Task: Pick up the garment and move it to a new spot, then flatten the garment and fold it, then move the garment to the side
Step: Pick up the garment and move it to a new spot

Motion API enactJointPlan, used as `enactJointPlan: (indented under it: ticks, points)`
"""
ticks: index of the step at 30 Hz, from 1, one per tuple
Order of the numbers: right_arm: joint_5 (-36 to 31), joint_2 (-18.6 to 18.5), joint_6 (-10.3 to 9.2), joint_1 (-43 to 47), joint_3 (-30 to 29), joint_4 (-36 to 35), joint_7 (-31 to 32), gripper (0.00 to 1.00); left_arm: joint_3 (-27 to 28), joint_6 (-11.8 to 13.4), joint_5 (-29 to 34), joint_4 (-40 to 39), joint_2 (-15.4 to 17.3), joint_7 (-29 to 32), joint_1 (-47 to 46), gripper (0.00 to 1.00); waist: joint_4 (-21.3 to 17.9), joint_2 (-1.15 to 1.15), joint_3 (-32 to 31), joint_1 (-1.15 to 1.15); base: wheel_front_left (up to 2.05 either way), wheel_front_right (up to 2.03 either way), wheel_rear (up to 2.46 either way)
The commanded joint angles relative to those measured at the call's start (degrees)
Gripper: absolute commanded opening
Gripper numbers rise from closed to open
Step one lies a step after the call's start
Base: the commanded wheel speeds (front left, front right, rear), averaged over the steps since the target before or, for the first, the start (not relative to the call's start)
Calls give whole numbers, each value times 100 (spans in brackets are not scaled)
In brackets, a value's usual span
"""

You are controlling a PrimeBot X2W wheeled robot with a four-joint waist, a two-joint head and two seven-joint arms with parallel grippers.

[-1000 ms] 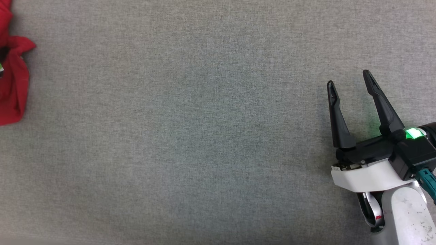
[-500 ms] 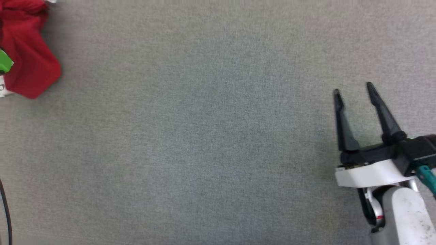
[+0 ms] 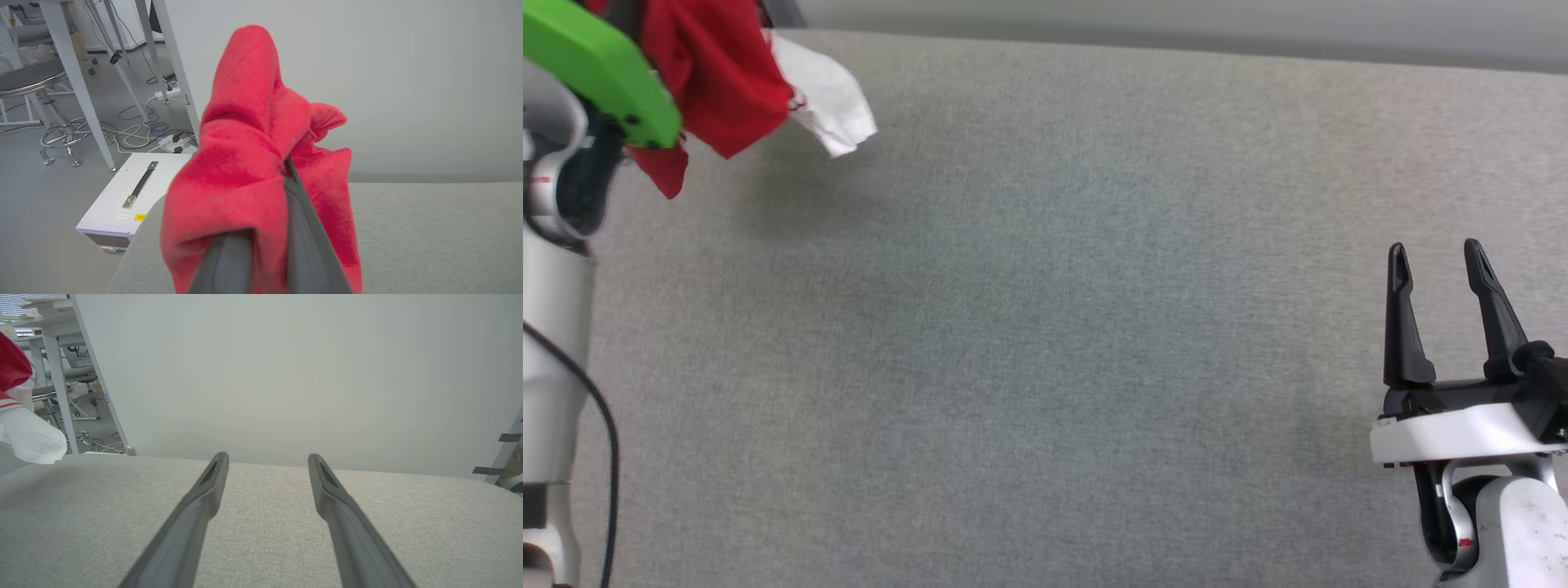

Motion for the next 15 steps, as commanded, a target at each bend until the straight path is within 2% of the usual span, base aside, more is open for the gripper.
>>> enactJointPlan:
  ticks: [1,9,15]
  points:
    - [50,28,-5,73,-42,7,-51,100,-107,-23,46,-130,-104,51,-56,0,-272,0,-356,0,0,0,0]
    - [318,34,-5,212,-229,7,-52,100,-793,-55,147,-529,-294,389,-208,0,-950,0,-585,0,0,0,0]
    - [442,35,-5,249,-326,37,-52,100,-1853,-68,-74,-746,-458,580,-206,0,-1483,0,-595,0,0,0,0]
